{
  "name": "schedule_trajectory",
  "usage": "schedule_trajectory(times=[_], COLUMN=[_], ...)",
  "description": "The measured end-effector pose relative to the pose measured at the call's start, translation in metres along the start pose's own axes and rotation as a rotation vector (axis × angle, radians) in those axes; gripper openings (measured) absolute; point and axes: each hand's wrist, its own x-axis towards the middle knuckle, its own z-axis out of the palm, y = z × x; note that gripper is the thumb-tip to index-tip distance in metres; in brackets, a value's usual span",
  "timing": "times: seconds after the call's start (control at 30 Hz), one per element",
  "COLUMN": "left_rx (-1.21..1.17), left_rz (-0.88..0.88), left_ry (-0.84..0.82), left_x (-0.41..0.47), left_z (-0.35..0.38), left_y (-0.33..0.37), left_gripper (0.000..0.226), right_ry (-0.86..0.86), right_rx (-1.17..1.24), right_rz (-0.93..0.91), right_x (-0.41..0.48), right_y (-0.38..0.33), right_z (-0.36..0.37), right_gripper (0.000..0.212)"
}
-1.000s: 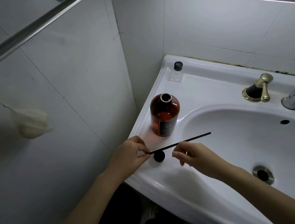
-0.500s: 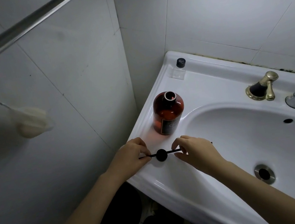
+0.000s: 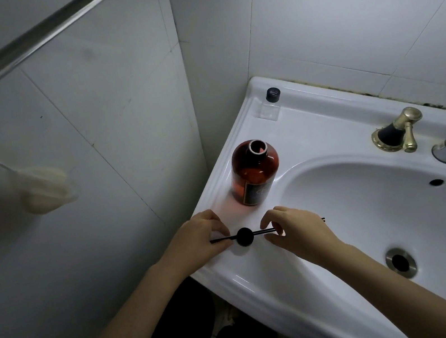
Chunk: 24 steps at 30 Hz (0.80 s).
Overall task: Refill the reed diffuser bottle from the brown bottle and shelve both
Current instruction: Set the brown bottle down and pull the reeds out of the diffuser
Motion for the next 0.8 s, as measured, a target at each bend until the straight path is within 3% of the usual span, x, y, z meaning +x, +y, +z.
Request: schedule_trajectory(times=[0.4, 0.8], left_rx=[-0.078, -0.104], left_rz=[-0.025, -0.049], left_ry=[0.052, 0.199], left_x=[0.007, 0.044], left_z=[-0.008, -0.041], left_y=[0.001, 0.005], left_gripper=[0.015, 0.004], right_ry=[-0.025, 0.057], right_rx=[0.101, 0.252], right_rz=[-0.016, 0.127], right_x=[0.002, 0.033], right_y=[0.011, 0.059], right_z=[-0.008, -0.037], right_gripper=[0.019, 0.009])
